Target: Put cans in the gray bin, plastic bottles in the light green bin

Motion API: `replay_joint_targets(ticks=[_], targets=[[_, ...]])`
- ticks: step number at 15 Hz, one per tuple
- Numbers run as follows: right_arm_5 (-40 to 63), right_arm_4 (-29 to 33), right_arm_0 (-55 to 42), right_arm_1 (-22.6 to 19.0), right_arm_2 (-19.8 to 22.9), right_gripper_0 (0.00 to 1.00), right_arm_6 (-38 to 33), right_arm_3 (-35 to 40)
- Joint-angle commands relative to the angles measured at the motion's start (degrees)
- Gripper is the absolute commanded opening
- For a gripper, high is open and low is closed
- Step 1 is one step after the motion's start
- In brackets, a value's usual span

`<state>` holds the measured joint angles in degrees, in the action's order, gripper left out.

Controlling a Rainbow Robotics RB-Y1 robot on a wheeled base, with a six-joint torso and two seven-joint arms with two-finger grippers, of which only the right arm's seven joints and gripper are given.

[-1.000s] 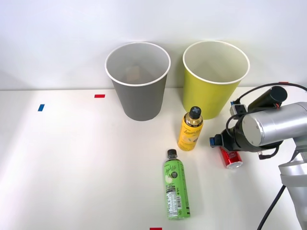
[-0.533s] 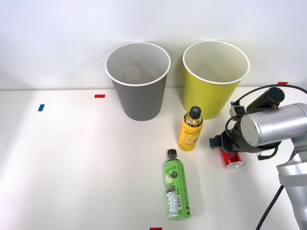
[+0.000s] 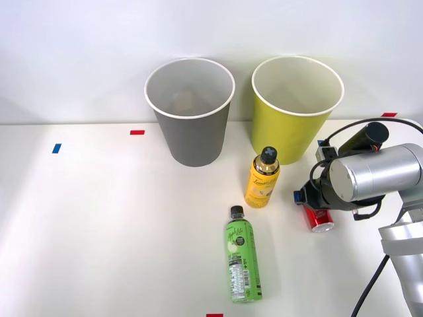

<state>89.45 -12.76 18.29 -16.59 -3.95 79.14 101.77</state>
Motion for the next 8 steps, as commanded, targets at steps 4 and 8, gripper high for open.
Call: replay_joint_targets(ticks=[4, 8], targets=[[-0.1, 1.2, -0.2, 1.1, 0.0, 0.09, 0.3, 0.0], [0.0, 0.7, -0.5, 1.6, 0.4, 0.08, 1.2, 0.9]])
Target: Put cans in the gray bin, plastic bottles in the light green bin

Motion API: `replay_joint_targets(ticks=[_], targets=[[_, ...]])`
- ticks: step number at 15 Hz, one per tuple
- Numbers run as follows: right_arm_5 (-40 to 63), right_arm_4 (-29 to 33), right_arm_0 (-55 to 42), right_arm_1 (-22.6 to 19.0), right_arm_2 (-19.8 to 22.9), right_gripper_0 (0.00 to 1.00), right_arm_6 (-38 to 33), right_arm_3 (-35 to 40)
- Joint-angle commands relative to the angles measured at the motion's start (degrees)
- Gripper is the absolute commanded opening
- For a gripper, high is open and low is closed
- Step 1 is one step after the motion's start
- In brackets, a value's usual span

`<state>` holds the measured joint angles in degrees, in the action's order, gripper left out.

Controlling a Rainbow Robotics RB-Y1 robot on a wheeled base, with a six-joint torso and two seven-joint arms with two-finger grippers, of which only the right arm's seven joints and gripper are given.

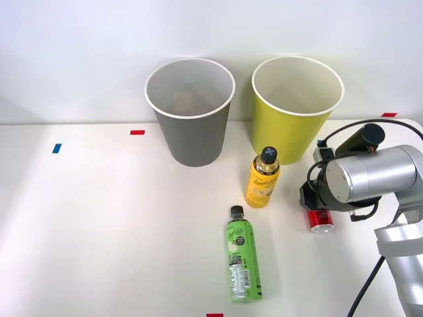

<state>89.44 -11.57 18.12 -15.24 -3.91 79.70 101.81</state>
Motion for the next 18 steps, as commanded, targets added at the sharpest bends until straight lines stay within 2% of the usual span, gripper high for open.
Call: replay_joint_targets(ticks=[1, 3, 5, 8, 13, 18], targets=[[0.0, -1.1, -1.2, 0.4, 0.8, 0.09, 1.0, 2.4], [0.0, -3.5, -4.1, 0.4, 2.3, 0.08, 2.6, 7.8], [-0.1, -4.6, -7.0, 0.5, 3.7, 0.08, 9.2, 13.9], [-3.9, -10.5, -10.6, 0.7, 7.3, 0.08, 15.1, 18.9], [-16.9, -25.8, -16.9, 2.1, 13.2, 0.07, 24.7, 23.7], [-24.2, -43.3, -17.7, 4.4, 19.6, 0.06, 34.9, 23.9]])
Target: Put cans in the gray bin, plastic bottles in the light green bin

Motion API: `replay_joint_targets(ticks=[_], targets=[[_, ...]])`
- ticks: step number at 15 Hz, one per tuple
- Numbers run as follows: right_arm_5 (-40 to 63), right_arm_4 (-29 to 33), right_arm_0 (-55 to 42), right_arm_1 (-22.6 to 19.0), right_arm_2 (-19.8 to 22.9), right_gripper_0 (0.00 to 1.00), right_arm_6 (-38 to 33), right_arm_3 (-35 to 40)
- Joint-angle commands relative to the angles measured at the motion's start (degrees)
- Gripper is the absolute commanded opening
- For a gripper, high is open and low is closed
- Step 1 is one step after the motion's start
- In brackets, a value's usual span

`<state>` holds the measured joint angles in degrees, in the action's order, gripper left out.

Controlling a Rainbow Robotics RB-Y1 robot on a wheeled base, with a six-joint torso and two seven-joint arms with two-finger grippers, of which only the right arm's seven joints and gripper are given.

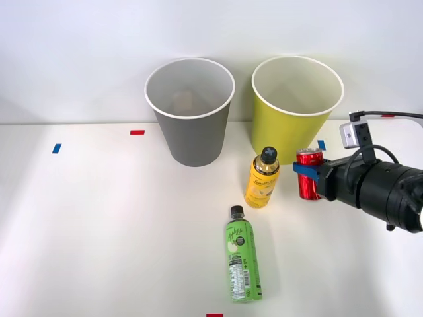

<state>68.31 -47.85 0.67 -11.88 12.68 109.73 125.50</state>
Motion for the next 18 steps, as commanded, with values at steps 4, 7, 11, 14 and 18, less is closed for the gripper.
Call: replay_joint_targets(ticks=[4, 7, 11, 14, 18], targets=[[-16.5, -18.9, -0.1, -0.2, 0.4, 0.05, 6.9, 0.4], [-32.4, -23.2, -0.1, -3.4, -7.9, 0.03, 6.3, 0.4], [-40.1, -23.6, 3.5, -8.6, -14.8, 0.01, 2.2, 0.3], [-43.6, -17.2, 9.3, -11.8, -20.0, 0.0, -8.1, 0.3], [-44.2, -8.8, 17.6, -12.8, -25.2, 0.0, -16.5, -5.1]])
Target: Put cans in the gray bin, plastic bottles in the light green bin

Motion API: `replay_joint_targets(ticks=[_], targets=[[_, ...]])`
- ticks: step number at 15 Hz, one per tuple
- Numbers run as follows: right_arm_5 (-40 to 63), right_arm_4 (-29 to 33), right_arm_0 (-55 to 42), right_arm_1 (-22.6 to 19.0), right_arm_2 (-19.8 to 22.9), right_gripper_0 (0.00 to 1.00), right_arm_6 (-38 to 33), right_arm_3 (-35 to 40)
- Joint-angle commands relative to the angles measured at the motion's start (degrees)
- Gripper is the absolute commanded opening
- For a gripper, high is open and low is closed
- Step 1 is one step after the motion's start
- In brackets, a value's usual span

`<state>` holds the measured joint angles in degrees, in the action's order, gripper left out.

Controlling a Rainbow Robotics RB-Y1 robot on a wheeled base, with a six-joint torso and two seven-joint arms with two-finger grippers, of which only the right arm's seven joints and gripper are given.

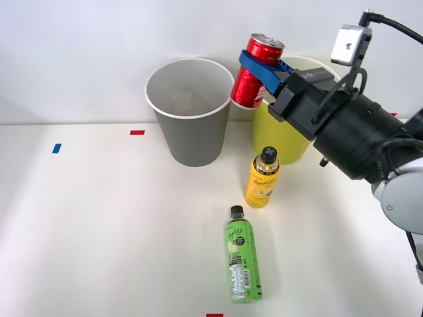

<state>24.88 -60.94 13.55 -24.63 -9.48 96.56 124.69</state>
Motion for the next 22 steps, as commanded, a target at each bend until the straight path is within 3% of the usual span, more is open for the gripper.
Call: replay_joint_targets(ticks=[1, 3, 9, 14, 17, 18, 19, 21, 22], targets=[[-2.2, 6.4, 7.5, 1.6, -4.7, 0.0, -3.2, -8.0], [-6.8, 9.4, 12.9, 3.5, -7.9, 0.0, -3.3, -15.7], [-11.8, 9.2, 27.1, 1.8, -15.5, 0.0, -3.6, -32.1], [-21.2, 8.4, 34.4, 3.3, -23.4, 0.0, -4.0, -46.4], [-21.2, 8.0, 36.0, 3.3, -24.4, 0.0, -4.8, -47.3], [-21.2, 7.9, 36.7, 3.0, -25.1, 0.05, -5.0, -47.3], [-21.2, 7.9, 36.9, 3.0, -25.5, 0.18, -5.2, -47.3], [-21.2, 7.9, 37.0, 2.7, -25.9, 0.48, -5.5, -47.3], [-21.2, 7.9, 36.9, 2.3, -26.1, 0.68, -5.5, -47.3]])
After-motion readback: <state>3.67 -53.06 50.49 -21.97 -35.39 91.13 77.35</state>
